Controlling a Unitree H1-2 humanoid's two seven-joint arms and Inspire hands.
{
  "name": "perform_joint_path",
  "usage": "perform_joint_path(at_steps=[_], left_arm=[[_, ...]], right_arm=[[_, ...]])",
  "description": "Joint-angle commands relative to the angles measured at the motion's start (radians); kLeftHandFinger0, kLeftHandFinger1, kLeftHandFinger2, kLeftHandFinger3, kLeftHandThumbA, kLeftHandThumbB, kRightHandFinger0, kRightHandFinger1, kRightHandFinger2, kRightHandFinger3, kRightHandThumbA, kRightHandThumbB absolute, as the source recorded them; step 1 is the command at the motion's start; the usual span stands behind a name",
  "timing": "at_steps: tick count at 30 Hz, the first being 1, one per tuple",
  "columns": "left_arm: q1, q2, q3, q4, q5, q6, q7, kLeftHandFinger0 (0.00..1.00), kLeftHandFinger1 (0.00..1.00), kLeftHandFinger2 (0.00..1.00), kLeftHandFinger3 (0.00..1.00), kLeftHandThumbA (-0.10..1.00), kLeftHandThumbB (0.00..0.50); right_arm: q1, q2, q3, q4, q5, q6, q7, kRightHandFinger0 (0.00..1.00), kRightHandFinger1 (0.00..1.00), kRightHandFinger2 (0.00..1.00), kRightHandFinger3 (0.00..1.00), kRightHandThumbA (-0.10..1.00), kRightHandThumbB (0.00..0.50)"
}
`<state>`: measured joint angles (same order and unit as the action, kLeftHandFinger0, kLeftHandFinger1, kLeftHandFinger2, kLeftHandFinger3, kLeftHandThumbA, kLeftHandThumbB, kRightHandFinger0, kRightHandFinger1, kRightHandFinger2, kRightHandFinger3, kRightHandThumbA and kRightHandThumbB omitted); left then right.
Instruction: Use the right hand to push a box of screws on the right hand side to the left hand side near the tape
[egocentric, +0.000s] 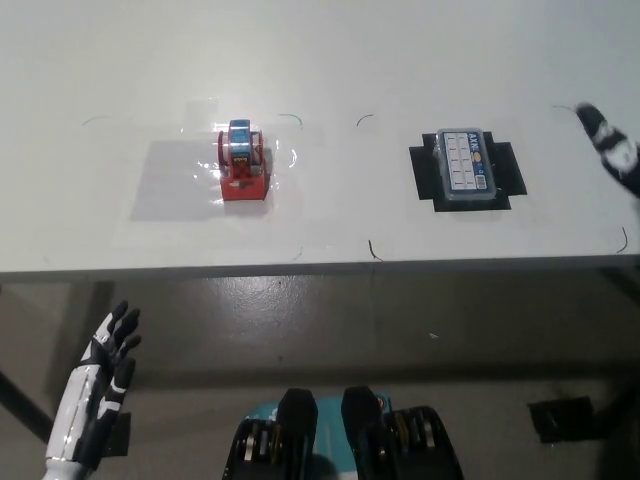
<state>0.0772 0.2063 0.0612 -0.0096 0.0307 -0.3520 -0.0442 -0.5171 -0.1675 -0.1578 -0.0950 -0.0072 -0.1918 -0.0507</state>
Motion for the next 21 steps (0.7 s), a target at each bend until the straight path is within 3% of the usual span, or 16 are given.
perform_joint_path(at_steps=[1,4,8,12,15,17,21], left_arm=[[0.017,0.006,0.001,-0.052,-0.013,-0.042,-0.009,1.0,1.0,1.0,1.0,0.9,0.072],[0.029,0.009,0.008,-0.064,-0.013,-0.037,-0.007,1.0,1.0,1.0,1.0,0.9,0.078],[0.04,0.008,0.008,-0.074,-0.021,-0.026,-0.011,1.0,1.0,1.0,1.0,0.9,0.083],[0.071,-0.001,0.004,-0.072,-0.026,-0.043,-0.011,1.0,1.0,1.0,1.0,0.88,0.067],[0.098,-0.006,0.0,-0.075,-0.023,-0.049,-0.011,1.0,1.0,1.0,1.0,0.88,0.065],[0.111,-0.007,-0.001,-0.081,-0.026,-0.047,-0.013,1.0,1.0,1.0,1.0,0.89,0.067],[0.12,-0.003,-0.003,-0.084,-0.03,-0.051,-0.018,1.0,1.0,1.0,1.0,0.89,0.058]], right_arm=[[-0.143,-0.022,-0.006,0.088,0.003,0.073,-0.014,1.0,1.0,1.0,1.0,0.93,0.195],[-0.247,-0.028,-0.006,0.242,0.028,0.049,-0.006,1.0,1.0,1.0,1.0,0.91,0.163],[-0.347,-0.016,-0.016,0.418,0.07,0.061,0.006,1.0,1.0,1.0,1.0,0.91,0.179],[-0.437,0.01,-0.019,0.698,0.104,-0.027,0.028,1.0,1.0,1.0,1.0,0.97,0.089],[-0.481,0.028,-0.028,0.863,0.119,-0.064,0.028,1.0,1.0,1.0,1.0,1.0,0.11],[-0.519,0.039,-0.034,0.997,0.118,-0.09,0.017,1.0,1.0,1.0,1.0,1.0,0.168],[-0.578,0.058,-0.052,1.223,0.13,-0.14,0.004,1.0,1.0,1.0,1.0,1.0,0.188]])
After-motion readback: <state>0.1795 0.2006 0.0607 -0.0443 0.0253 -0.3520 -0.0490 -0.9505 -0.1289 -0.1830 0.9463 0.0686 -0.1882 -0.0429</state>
